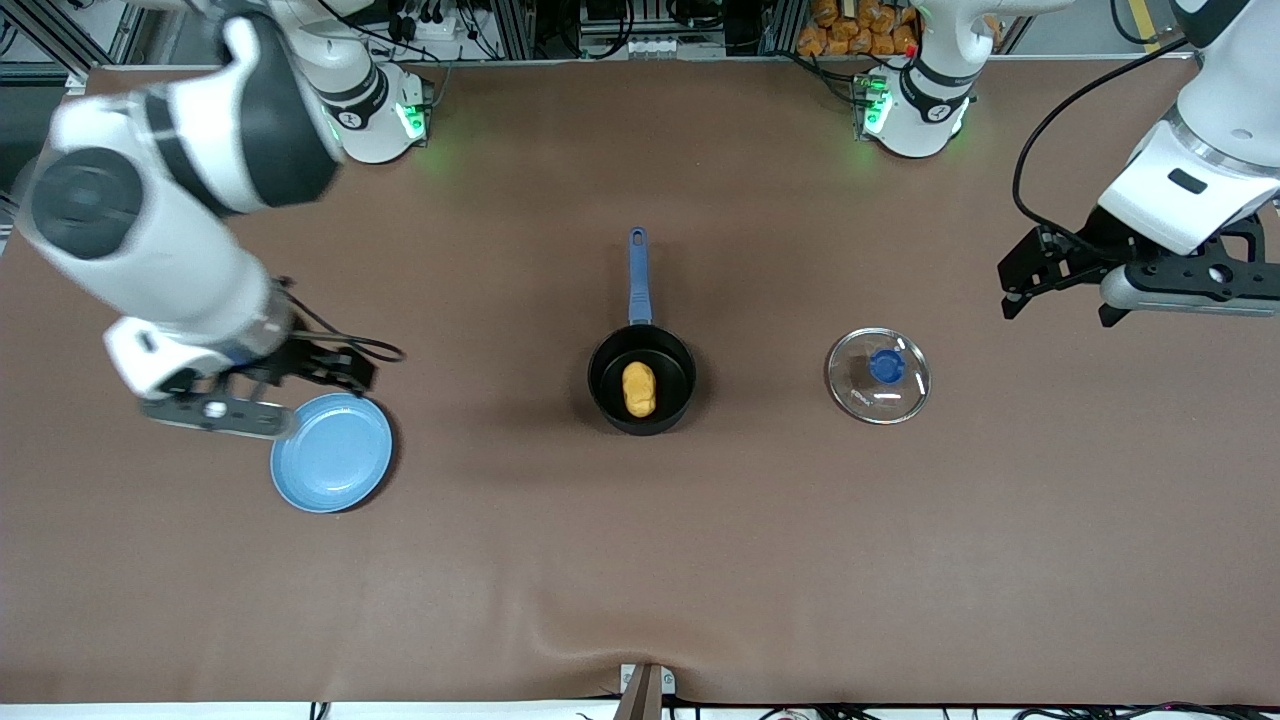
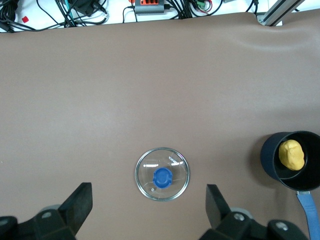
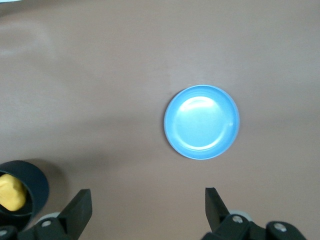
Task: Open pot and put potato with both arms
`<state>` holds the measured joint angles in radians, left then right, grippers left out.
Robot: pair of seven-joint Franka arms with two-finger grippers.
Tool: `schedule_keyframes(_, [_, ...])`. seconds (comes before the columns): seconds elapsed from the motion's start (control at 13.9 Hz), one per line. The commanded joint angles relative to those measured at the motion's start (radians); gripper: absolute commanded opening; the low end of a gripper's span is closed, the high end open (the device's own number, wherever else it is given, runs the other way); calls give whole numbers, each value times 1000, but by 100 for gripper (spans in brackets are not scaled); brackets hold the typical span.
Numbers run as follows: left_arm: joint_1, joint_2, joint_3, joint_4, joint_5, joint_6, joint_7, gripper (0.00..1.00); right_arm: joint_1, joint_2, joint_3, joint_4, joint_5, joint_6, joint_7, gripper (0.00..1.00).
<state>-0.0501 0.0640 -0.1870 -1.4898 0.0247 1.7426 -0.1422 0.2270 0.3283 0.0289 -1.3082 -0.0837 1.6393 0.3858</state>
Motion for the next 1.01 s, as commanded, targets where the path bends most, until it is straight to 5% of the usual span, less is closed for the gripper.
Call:
schedule_keyframes(0.0, [12,-10,-12,22,26,-34,-11,100,-84,-132,20,-129,24,4,-91,100])
schedule_keyframes(0.29, [56,-58,-20,-1,12,-87,-11,100,-175,-254,20,-235,24,14,-215,100])
schedule_keyframes(0.93, [67,-55,-14,6,12,-118,-17,100,-308,-347,16,-296,84,10,-384,100])
